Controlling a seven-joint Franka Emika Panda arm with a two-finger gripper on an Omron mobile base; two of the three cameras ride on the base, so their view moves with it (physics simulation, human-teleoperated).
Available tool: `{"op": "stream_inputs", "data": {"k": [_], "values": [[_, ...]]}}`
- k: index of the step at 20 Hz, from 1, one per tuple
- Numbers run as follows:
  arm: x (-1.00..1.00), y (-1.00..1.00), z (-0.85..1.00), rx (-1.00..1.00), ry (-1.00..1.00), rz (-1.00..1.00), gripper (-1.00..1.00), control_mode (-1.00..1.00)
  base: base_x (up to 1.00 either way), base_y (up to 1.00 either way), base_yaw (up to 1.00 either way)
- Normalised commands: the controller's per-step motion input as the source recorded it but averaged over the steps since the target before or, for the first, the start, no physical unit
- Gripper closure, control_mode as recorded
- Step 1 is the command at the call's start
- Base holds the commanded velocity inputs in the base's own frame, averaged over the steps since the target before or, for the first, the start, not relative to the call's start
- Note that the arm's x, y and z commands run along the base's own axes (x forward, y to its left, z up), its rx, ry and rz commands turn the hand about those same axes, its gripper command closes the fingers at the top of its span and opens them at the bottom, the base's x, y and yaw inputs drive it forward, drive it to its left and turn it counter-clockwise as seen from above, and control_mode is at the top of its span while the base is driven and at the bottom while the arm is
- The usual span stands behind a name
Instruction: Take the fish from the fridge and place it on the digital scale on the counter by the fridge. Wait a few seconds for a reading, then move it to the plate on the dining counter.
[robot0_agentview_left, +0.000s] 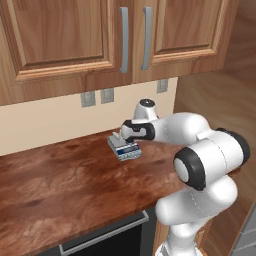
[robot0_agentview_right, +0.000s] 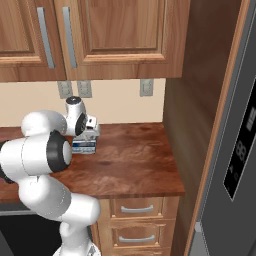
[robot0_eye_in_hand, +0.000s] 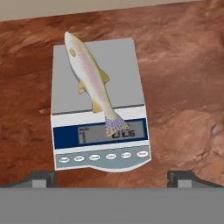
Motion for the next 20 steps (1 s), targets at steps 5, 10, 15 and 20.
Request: {"op": "stream_inputs", "data": {"k": [5,10,15,20], "values": [[0.02,0.00,-0.12,0.00,0.00,0.02,-1.00,-1.00,0.00,0.00,0.00],[0.14,0.00,-0.13,0.00,0.03,0.08,-1.00,-1.00,0.00,0.00,0.00],[0.49,0.01,-0.26,0.00,0.05,0.12,-1.00,-1.00,0.00,0.00,0.00],[0.49,0.06,-0.20,0.00,0.07,0.11,-1.00,-1.00,0.00,0.00,0.00]]}}
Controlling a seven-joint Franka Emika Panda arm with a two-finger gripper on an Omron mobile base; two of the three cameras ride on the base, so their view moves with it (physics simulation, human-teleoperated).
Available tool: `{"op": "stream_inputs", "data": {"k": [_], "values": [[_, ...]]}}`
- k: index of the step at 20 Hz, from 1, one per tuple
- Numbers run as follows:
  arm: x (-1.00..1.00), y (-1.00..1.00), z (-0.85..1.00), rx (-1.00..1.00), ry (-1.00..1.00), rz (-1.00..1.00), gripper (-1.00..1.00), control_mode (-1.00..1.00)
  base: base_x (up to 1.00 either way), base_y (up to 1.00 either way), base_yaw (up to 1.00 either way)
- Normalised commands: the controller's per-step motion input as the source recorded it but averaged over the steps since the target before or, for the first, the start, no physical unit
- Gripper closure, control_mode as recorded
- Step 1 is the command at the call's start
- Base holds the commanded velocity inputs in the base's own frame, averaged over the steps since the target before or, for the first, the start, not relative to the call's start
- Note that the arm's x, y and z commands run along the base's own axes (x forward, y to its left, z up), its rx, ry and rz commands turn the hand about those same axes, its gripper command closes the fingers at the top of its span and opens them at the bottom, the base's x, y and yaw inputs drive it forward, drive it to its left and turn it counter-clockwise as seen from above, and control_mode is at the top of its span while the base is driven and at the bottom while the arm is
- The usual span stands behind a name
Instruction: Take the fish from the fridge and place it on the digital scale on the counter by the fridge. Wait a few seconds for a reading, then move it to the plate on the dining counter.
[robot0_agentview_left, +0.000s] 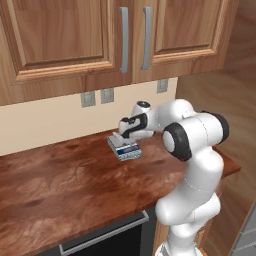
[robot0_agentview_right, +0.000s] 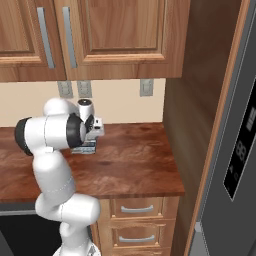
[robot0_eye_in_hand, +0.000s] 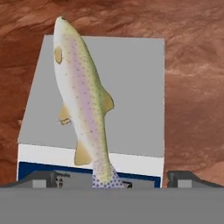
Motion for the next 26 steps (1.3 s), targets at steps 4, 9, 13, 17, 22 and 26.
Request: {"op": "stream_inputs", "data": {"k": [4,9,13,17,22,26], "values": [[0.27,0.15,0.00,0.00,0.09,0.05,-1.00,-1.00,0.00,0.00,0.00],[0.29,0.26,-0.13,0.00,0.02,0.01,-1.00,-1.00,0.00,0.00,0.00],[0.21,0.27,-0.18,0.00,0.00,0.00,-1.00,-1.00,0.00,0.00,0.00],[0.19,0.18,-0.24,0.00,0.00,0.00,-1.00,-1.00,0.00,0.00,0.00],[0.07,0.02,-0.15,0.00,0.00,0.00,-1.00,-1.00,0.00,0.00,0.00],[0.00,0.00,0.01,0.00,-0.01,0.00,-1.00,-1.00,0.00,0.00,0.00]]}}
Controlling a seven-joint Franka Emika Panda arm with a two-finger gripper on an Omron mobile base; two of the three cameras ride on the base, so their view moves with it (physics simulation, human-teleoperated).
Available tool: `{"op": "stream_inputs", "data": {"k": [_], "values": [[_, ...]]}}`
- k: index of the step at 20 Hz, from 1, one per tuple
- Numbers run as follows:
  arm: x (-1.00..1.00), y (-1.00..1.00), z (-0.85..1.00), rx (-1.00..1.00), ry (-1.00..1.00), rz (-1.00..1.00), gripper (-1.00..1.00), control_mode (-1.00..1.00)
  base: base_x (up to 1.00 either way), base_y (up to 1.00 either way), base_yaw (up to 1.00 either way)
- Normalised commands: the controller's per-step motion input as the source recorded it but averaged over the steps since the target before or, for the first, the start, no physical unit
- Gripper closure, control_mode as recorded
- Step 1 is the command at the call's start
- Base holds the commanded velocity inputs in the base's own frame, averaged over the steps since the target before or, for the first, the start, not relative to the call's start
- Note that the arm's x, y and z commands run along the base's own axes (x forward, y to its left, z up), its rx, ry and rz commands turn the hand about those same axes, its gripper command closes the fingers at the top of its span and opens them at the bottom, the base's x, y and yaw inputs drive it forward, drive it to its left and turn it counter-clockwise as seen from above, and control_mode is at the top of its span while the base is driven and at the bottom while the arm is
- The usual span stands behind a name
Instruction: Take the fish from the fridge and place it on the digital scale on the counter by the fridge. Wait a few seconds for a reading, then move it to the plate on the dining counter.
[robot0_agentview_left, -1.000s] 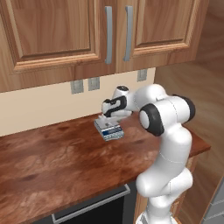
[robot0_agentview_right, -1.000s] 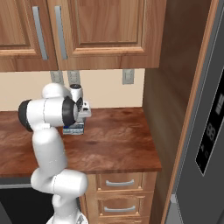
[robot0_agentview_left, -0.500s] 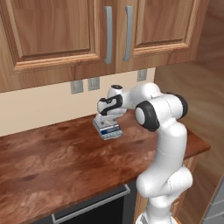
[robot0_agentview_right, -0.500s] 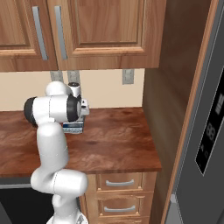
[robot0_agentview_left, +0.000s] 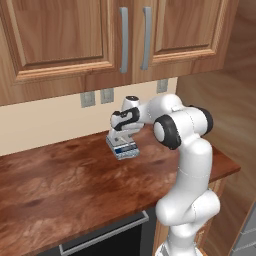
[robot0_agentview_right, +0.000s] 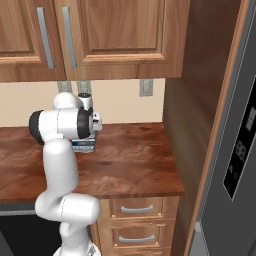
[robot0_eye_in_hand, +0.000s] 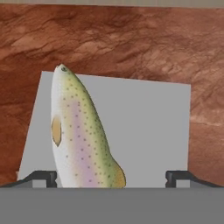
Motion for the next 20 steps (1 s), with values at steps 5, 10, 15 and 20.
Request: {"op": "stream_inputs", "data": {"k": [5,10,15,20], "values": [[0.00,0.00,0.01,0.00,0.00,0.00,-1.00,-1.00,0.00,0.00,0.00],[0.00,0.06,0.00,0.00,-0.01,0.00,-1.00,-1.00,0.00,0.00,0.00],[0.00,0.05,0.00,0.00,-0.03,0.00,-1.00,-1.00,0.00,0.00,0.00],[0.00,0.02,-0.15,-0.03,-0.03,0.00,-1.00,-1.00,0.00,0.00,0.00]]}}
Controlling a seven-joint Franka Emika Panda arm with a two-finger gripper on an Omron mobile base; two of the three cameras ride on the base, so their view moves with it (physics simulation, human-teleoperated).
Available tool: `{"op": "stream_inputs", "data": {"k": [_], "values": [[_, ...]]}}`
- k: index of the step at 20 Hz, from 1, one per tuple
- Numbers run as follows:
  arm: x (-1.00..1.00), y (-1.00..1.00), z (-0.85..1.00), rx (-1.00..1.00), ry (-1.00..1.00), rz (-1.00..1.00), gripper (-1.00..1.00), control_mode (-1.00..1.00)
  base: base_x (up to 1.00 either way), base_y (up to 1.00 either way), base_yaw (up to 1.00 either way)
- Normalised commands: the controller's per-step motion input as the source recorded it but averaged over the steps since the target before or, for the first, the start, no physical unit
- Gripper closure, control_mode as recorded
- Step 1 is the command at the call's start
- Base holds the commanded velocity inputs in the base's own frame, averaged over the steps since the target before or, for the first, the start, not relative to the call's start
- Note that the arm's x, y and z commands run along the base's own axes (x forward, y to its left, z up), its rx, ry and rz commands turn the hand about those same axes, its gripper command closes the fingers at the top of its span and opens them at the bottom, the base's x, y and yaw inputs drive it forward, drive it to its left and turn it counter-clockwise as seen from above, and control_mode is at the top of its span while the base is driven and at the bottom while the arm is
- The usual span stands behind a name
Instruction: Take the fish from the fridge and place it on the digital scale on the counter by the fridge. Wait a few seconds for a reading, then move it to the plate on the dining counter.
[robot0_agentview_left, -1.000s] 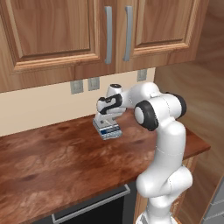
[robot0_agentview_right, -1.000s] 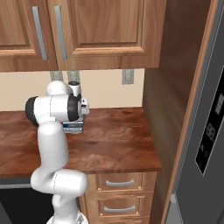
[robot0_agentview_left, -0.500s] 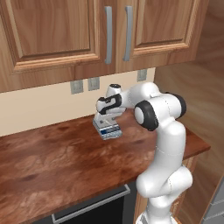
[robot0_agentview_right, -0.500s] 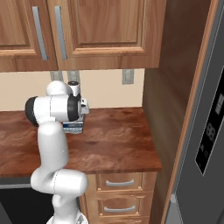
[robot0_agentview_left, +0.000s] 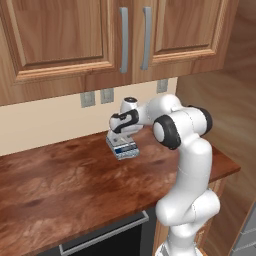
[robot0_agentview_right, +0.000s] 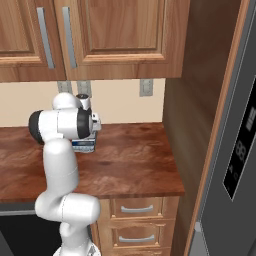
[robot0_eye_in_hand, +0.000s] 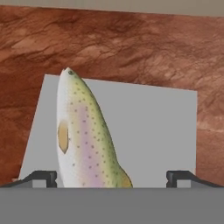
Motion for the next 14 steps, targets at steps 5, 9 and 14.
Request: {"op": "stream_inputs", "data": {"k": [5,9,14], "values": [[0.00,0.00,-0.34,-0.01,0.00,0.00,-1.00,-1.00,0.00,0.00,0.00],[0.00,0.00,-0.30,0.00,0.00,0.00,-1.00,-1.00,0.00,0.00,0.00],[0.00,0.02,-0.32,0.00,0.00,0.00,1.00,-1.00,0.00,0.00,0.00]]}}
